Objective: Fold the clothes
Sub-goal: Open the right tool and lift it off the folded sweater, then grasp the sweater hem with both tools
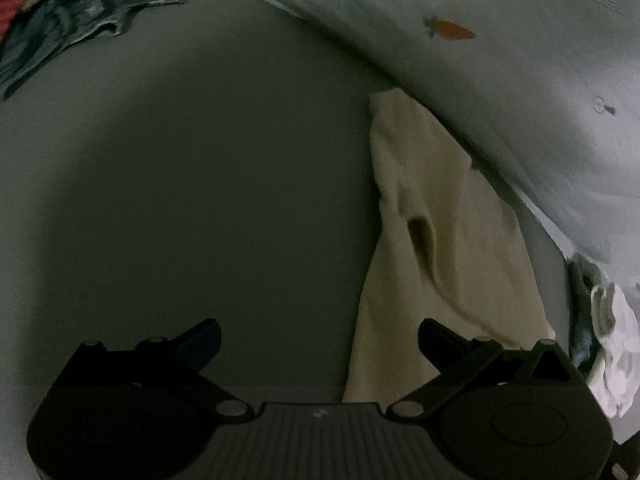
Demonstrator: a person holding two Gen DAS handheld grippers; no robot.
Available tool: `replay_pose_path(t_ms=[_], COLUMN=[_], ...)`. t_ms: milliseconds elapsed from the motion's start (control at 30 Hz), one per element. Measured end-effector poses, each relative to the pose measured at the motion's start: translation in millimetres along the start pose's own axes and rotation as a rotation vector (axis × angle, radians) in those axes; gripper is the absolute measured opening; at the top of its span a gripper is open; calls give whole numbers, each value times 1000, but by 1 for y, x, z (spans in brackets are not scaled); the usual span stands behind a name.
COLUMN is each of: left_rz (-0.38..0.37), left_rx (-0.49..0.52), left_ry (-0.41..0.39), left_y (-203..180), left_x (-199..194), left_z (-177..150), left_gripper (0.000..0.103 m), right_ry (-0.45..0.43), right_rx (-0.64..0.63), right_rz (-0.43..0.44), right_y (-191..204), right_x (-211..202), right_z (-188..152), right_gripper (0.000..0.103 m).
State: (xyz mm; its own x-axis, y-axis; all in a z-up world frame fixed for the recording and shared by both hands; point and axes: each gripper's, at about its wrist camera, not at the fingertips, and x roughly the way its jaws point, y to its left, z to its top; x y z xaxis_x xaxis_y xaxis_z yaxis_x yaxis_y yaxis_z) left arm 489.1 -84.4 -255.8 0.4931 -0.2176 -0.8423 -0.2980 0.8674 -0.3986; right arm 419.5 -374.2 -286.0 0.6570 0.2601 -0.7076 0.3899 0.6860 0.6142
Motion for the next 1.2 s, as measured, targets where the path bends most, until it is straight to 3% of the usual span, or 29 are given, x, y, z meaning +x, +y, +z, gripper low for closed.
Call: replay_pose_path(t_ms=[133,300,367,533,633,700,733,767,800,867,933,1067,1133,1200], left_rz=[7,-13,-33,-75,-123,-142,-150,-158,-167,-159,-137,-140,-136,-94], left_rx=[-17,24,48,66,50,47,49,50,48,49,77,182,217,248], left_ry=[-4,-37,-57,-46,-11,-8,-9,-8,-6,-10,-34,-105,-100,-85], left_y=[-9,-30,-40,-57,-58,-61,-63,-64,-66,-72,-80,-102,-110,-116], left_x=[26,61,76,116,136,146,150,154,159,166,164,139,139,148], left_z=[44,104,125,164,175,178,178,178,178,177,175,171,170,166], left_gripper=[103,103,103,101,92,75,70,56,36,8,8,8,10,30], right_ry=[-101,-171,-178,-164,-156,-139,-131,-104,-85,-95,-139,-309,-335,-325], right_rx=[52,-54,-89,-89,-133,-194,-228,-272,-306,-366,-390,-348,-336,-323], right_rz=[-83,-235,-279,-263,-282,-302,-310,-303,-294,-287,-283,-307,-322,-335], right_y=[-8,-9,-11,-19,-15,-9,-6,-3,-1,4,8,12,6,-4], right_x=[4,12,21,36,48,53,55,59,59,58,48,2,-7,-7], right_z=[42,86,98,113,117,118,118,119,118,118,122,140,148,156], right_gripper=[39,41,48,48,45,37,24,7,3,3,2,2,2,3])
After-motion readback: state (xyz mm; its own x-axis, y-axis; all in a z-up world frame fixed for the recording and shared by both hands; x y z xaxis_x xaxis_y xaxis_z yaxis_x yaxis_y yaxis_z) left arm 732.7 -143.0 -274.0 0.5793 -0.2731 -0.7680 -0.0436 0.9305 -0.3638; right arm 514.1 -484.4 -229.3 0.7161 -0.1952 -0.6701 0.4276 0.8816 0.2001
